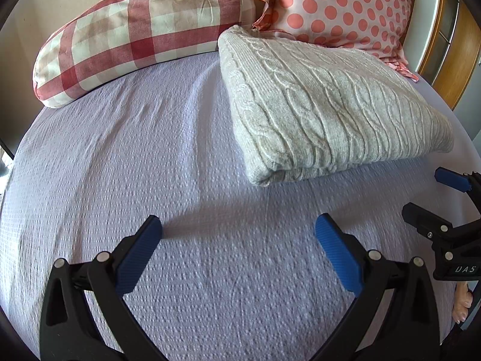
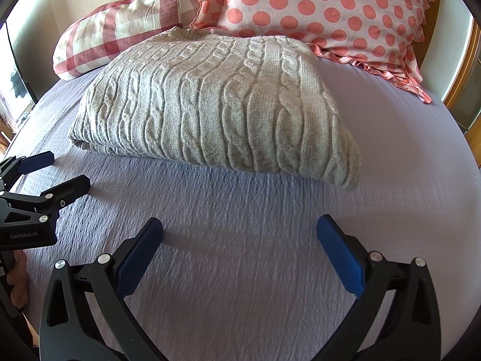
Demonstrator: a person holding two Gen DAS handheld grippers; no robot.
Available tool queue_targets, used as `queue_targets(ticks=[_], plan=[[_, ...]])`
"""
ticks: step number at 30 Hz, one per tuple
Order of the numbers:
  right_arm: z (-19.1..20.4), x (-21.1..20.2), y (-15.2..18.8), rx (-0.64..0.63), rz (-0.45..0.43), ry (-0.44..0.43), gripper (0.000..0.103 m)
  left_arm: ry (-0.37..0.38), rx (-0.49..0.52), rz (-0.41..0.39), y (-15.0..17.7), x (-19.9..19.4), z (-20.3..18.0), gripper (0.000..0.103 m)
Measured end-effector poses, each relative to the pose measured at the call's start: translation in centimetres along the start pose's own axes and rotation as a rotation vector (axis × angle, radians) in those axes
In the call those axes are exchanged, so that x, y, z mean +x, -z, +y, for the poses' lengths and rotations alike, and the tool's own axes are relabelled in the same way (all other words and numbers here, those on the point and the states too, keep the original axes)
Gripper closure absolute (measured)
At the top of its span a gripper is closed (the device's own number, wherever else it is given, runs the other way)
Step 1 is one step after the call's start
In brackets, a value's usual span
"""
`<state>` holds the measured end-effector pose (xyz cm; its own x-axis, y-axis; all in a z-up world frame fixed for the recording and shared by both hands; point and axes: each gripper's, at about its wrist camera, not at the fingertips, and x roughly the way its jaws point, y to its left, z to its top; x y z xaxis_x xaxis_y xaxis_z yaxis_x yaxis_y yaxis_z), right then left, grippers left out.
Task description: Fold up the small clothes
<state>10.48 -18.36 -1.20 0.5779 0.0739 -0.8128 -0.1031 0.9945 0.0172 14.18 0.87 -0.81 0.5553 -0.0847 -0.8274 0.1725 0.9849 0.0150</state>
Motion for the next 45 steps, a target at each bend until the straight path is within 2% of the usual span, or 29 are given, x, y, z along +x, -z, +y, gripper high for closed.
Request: queue_targets(ticks=[35, 45], plan=[[0.05, 0.02, -0.01, 0.002, 0.000, 0.001, 0.001, -0.001, -0.001, 0.000, 0.04, -0.06, 0.02, 0.002], [0.03, 0.02, -0.03, 0.002, 0.000, 0.002, 0.001, 0.010, 0.008, 0.052, -0.44, 0.07, -0.14, 0.002]])
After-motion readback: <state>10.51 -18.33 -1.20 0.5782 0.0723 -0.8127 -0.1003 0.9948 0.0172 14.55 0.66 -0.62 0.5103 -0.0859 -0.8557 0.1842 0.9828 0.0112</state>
